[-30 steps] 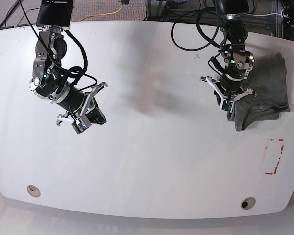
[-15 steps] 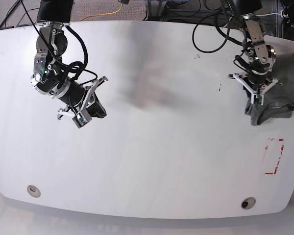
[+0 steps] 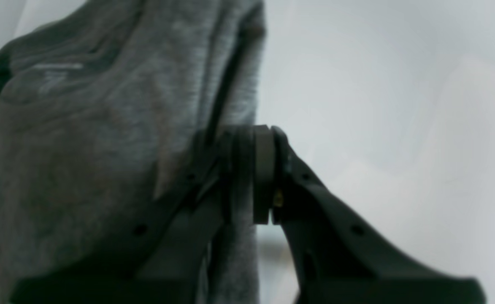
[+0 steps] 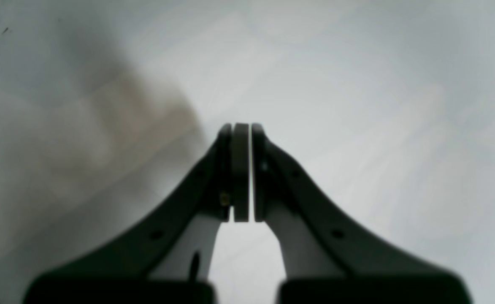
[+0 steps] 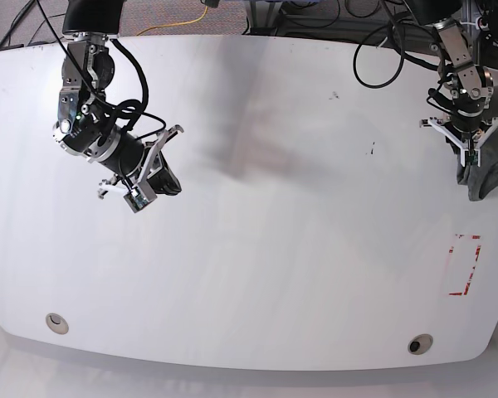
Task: Layout the t-shirt on the table in an organized manner, then fold the t-shirt properly
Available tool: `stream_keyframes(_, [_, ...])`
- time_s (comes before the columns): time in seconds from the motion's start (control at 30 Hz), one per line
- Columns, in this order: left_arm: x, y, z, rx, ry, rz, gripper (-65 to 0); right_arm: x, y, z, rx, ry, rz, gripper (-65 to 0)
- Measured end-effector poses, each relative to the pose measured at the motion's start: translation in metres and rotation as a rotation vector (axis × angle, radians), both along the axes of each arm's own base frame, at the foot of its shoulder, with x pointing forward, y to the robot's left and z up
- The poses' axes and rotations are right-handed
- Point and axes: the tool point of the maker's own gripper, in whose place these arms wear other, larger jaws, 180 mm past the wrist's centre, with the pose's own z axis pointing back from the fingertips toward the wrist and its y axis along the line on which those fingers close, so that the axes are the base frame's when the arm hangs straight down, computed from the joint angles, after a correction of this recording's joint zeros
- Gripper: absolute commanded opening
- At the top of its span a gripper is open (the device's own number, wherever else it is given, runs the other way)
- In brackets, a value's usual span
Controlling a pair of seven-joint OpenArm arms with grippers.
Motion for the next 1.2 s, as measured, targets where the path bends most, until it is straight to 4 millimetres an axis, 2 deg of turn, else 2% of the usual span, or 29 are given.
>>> stream_keyframes(0.2, [0.0,-0.011,0.002,-0.014,0.005,-0.059,-60.7,-0.006,0.002,0.001,-0.005,-0.001,0.006,-64.8])
stream_keyframes(0.33, [0.009,-0.024,0.013,-0.018,-0.038,-0.07,-60.7,-0.009,0.004,0.009,-0.012,-0.026,0.015,-64.8])
stream_keyframes(0.47, [0.031,-0.056,0.033,-0.009,-0.099,-0.159,-60.7,-0.008,-0.003,0.025,-0.016,-0.08,-0.007,-64.8])
stream_keyframes(0.6, [0.049,-0.083,0.062,-0.015,-0.194,-0.21,-60.7,-0.004,-0.025,0.034,-0.029,-0.11,-0.073,-63.6])
stream_keyframes(0.67, [0.053,-0.093,0.074,-0.016,-0.235,-0.223,-60.7,-0.001,-0.033,0.037,-0.034,-0.13,-0.096,-62.5])
stream_keyframes(0.9, [0.066,-0.144,0.106,-0.053,-0.388,-0.326,-60.7,0.013,-0.04,0.062,-0.006,-0.309,-0.111,-61.0])
stream_keyframes(0.97, [0.068,-0.159,0.117,-0.07,-0.457,-0.355,-60.7,0.013,-0.044,0.062,-0.004,-0.345,-0.117,-61.0])
stream_keyframes(1.03, [0.066,-0.169,0.119,-0.087,-0.486,-0.372,-60.7,0.011,-0.049,0.052,-0.015,-0.344,-0.128,-61.2])
stream_keyframes(1.2, [0.053,-0.185,0.115,-0.129,-0.526,-0.398,-60.7,-0.005,-0.058,0.021,0.007,-0.298,-0.155,-61.2])
